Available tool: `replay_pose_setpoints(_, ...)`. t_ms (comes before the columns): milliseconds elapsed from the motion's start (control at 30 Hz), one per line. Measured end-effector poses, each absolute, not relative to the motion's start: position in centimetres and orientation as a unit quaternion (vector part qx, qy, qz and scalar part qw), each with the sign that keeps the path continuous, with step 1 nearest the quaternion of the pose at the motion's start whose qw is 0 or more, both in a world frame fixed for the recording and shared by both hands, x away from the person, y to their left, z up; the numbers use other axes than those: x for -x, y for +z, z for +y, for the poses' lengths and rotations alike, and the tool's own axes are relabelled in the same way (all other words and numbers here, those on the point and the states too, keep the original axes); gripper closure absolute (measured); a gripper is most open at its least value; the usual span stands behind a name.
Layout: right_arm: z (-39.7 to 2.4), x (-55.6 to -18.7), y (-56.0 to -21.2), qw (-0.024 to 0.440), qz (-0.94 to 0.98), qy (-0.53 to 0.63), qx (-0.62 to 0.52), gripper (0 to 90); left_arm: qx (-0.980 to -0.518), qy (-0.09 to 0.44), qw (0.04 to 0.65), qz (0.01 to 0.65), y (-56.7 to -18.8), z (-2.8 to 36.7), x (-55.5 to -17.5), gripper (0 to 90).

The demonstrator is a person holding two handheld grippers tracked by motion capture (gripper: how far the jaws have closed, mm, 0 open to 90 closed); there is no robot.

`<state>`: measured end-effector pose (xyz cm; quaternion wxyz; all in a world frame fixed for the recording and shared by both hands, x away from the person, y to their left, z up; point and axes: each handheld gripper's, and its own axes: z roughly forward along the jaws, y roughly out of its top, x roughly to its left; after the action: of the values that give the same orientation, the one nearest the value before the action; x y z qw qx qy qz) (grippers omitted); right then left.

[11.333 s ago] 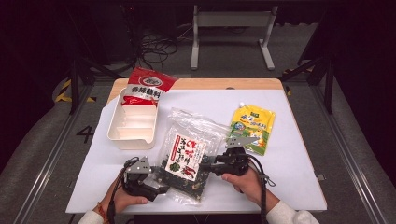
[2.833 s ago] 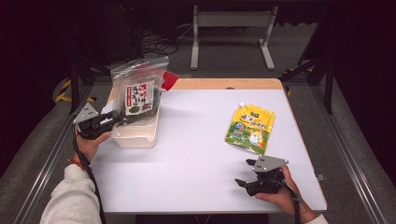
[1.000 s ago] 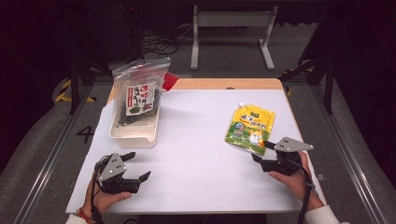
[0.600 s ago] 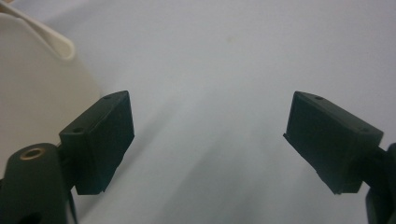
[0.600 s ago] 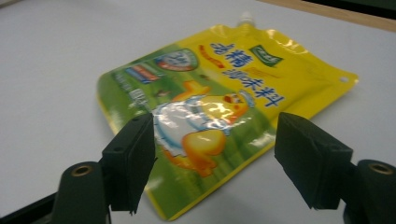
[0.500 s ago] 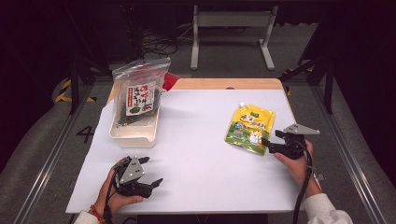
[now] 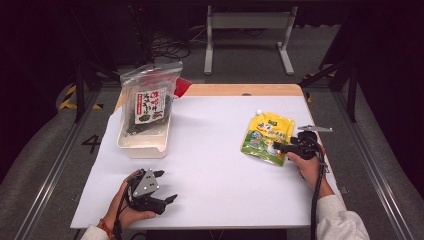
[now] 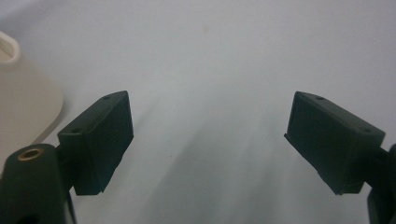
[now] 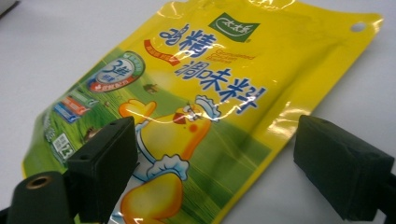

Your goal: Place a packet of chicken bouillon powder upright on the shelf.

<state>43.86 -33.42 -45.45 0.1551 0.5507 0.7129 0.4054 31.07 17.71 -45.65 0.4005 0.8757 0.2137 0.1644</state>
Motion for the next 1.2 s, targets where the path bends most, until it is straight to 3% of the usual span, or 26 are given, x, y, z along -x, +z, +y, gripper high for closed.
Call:
replay_pose_setpoints(200,-32.2,-44.4,-45.3,0.147,0.73,0.394,-0.539,14.9,-0.872,0.134,0.416,0.222,-46.0,16.6,-32.2,15.0)
replay_pose_setpoints(533,-32.4,-44.4,-45.0,0.139,0.744,0.402,-0.515,31.5,-0.873,0.077,0.433,0.21,-46.1,13.0,-34.8,15.1)
replay_pose_setpoints(767,-31.8,-44.7,-45.2,0.106,0.745,0.425,-0.503,53.5,-0.865,0.043,0.454,0.208,-45.2,10.5,-37.1,14.3)
replay_pose_setpoints(800,-31.8,-44.7,-45.2,0.106,0.745,0.425,-0.503,53.5,-0.865,0.043,0.454,0.208,-45.2,10.5,-37.1,14.1)
replay_pose_setpoints(867,-31.7,-44.7,-45.1,0.107,0.744,0.431,-0.5,65.7,-0.863,0.037,0.459,0.207,-45.0,10.1,-37.4,13.9)
replay_pose_setpoints(1200,-30.6,-44.2,-45.1,0.089,0.765,0.448,-0.454,79.7,-0.86,0.027,0.466,0.205,-44.7,9.0,-38.3,13.3)
